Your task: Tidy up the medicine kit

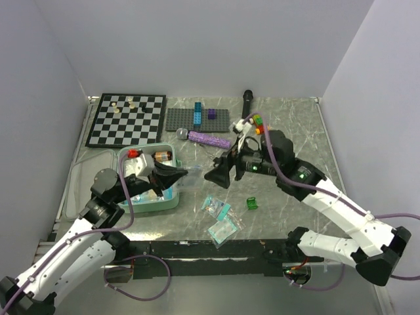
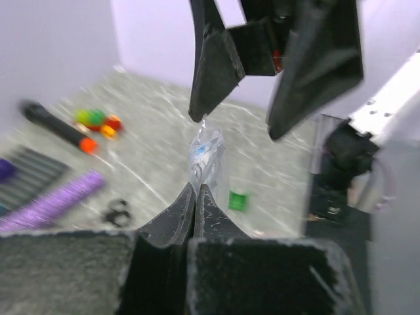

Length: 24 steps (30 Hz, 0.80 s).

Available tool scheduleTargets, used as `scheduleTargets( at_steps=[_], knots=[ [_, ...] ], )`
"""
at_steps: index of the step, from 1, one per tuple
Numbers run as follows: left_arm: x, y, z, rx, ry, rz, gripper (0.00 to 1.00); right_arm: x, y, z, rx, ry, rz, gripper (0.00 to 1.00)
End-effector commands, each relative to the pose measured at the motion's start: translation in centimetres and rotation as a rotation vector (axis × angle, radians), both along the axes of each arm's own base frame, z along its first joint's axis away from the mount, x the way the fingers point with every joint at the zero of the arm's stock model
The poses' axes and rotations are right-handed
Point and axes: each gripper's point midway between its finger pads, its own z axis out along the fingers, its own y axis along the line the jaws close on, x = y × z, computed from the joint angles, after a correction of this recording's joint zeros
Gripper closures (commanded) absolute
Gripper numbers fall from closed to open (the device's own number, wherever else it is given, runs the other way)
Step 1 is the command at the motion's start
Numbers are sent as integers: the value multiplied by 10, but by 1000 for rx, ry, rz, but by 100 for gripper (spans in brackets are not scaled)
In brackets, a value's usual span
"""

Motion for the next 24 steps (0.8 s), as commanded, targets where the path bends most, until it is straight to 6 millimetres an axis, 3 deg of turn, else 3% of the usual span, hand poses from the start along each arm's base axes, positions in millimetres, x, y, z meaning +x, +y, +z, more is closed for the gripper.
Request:
scheduleTargets(
  at_steps=[1,6,9,14,24],
  knots=[
    [10,7,22,63,-310,76,99,-17,11,35,183,155,135,0],
    [10,11,19,167,-426,105,99,-21,13,39,315,325,235,0],
    [10,18,19,193,-501,157,99,-17,11,27,370,448,257,0],
    [10,26,17,268,-633,211,99,-14,18,25,419,617,328,0],
    [14,15,0,378,-707,196,99,8,35,47,494,728,344,0]
  ],
)
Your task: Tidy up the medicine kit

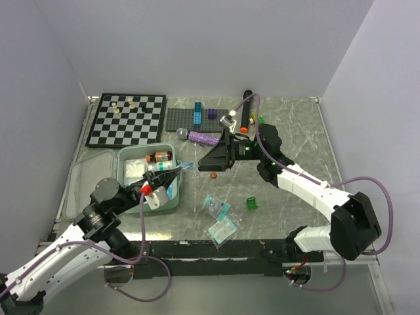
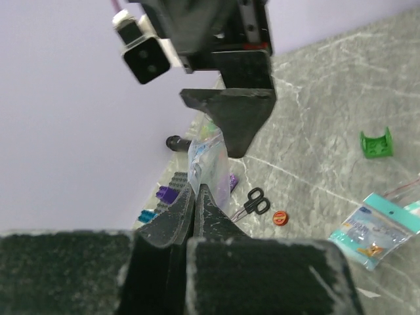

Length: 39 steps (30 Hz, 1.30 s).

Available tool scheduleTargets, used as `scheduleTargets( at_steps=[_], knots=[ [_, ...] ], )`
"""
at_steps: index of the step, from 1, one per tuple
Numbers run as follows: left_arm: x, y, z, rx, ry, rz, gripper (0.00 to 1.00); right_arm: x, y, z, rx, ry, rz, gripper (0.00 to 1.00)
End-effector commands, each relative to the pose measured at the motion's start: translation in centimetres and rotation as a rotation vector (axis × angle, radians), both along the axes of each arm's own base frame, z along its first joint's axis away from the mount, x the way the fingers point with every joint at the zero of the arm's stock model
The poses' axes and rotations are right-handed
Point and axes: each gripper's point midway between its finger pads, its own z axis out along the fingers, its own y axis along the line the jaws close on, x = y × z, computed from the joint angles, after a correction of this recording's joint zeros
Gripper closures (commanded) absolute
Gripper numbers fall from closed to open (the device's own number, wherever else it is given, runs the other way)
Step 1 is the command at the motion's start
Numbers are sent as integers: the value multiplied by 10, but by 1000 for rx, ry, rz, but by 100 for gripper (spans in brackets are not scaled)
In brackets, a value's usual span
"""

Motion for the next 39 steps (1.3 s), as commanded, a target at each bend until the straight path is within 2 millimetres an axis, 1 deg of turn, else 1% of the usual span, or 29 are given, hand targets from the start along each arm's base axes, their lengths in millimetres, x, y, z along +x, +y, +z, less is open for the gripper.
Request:
scheduleTargets(
  at_steps=[1,4,9,12,14,16,17,18,19,22,24,30,33,36,39],
  knots=[
    [5,-2,-1,45,-85,25,99,4,7,37,73,-12,39,0],
    [2,-5,4,28,-118,16,99,7,16,29,18,9,59,0],
    [0,-11,5,27,-122,-8,99,10,29,20,-26,45,94,0],
    [0,-12,7,25,-129,-5,99,10,36,15,-46,54,118,0],
    [-1,-12,9,27,-133,-5,99,10,39,11,-51,60,123,5],
    [-1,-12,9,29,-137,-1,99,9,43,7,-60,68,140,14],
    [0,-11,10,30,-142,6,99,10,45,2,-70,78,148,18],
    [1,-10,11,30,-146,11,99,9,45,1,-72,78,154,21],
    [2,-9,12,34,-149,21,99,9,45,-2,-77,86,154,21],
    [5,-3,12,55,-156,52,99,10,40,-10,-103,79,131,12],
    [6,0,9,70,-158,66,99,11,39,-15,-117,83,127,9],
    [4,6,8,73,-160,84,99,11,40,-17,-108,97,135,10],
    [1,7,13,52,-165,73,99,11,42,-13,-94,103,146,16],
    [0,6,15,42,-165,65,99,10,47,-9,-84,100,163,27],
    [-2,2,16,36,-165,45,99,9,53,-5,-76,96,178,35]
  ],
)
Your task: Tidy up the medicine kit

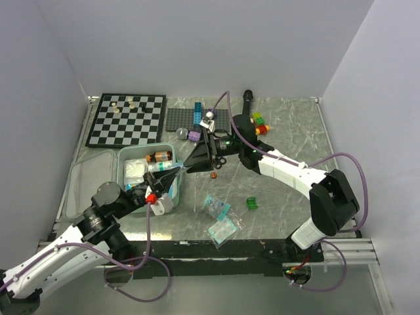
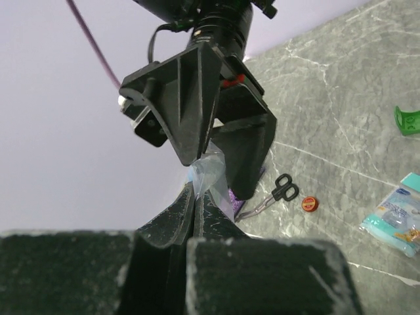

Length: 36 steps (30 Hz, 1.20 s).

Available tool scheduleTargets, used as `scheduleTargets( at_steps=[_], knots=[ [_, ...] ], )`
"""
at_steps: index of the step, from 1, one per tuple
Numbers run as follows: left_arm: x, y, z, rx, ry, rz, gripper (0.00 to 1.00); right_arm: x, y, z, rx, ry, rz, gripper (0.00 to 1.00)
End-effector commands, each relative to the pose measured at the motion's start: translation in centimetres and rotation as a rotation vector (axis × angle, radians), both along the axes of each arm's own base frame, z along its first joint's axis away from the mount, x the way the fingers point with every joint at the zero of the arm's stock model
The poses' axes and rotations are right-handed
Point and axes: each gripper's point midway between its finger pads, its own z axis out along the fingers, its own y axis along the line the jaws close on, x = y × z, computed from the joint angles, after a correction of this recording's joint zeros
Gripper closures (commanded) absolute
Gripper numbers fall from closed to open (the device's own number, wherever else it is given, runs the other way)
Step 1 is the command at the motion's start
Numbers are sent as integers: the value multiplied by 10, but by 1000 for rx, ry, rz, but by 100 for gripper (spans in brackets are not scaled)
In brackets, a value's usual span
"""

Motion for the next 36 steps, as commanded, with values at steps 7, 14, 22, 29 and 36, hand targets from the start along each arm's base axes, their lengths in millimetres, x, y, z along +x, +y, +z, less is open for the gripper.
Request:
scheduleTargets(
  at_steps=[7,14,22,29,36],
  knots=[
    [-6,-7,16,-38,-21,-47,99,0,17,30,100,-33,49,63],
    [-4,-2,13,-83,65,-14,87,4,14,28,99,-70,35,100],
    [3,18,16,-280,378,119,20,31,-28,20,-218,-577,-231,100],
    [6,27,20,-591,671,187,1,42,-67,12,-287,-839,-437,100],
    [1,16,30,-996,1030,86,4,22,-79,38,-76,-1061,-551,100]
  ],
)
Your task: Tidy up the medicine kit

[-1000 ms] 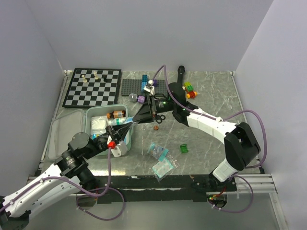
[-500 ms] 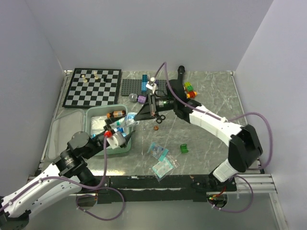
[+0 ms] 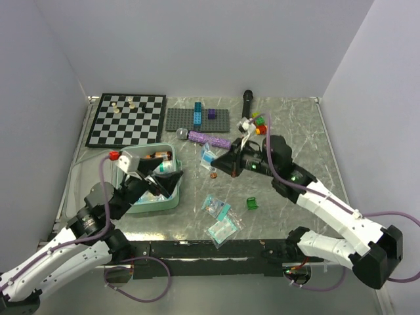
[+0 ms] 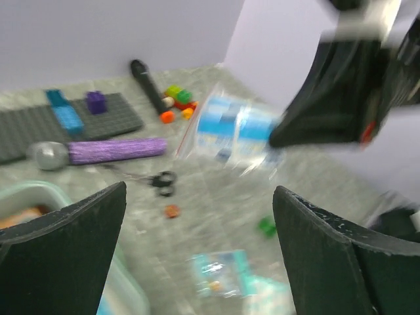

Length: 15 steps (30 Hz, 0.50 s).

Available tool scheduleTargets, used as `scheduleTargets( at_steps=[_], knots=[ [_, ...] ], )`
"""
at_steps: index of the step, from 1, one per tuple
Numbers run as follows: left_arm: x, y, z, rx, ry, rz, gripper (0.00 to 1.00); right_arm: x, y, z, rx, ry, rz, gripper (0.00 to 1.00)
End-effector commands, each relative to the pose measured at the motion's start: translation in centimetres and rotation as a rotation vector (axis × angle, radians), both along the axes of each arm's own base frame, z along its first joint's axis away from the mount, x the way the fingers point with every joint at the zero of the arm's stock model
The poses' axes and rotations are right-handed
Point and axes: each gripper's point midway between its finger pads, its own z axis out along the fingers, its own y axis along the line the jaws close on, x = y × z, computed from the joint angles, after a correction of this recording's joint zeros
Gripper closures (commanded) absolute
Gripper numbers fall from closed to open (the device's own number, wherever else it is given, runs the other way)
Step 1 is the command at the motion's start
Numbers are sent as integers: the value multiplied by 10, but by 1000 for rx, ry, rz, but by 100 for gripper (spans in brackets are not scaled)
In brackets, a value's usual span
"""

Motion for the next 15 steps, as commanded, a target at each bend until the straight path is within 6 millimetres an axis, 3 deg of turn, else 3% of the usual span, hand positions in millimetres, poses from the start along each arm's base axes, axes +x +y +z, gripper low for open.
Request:
scheduleTargets(
  at_steps=[1,5,10,15],
  knots=[
    [-12,-13,32,-453,191,-84,4,-1,-4,36,118,-257,-14,100],
    [-22,-29,30,-642,264,-216,4,-11,-6,43,160,-301,11,100],
    [-23,-45,16,-695,363,-325,4,-26,-13,58,224,-353,31,100],
    [-25,-46,31,-795,341,-463,2,-42,-12,67,263,-362,94,100]
  ],
)
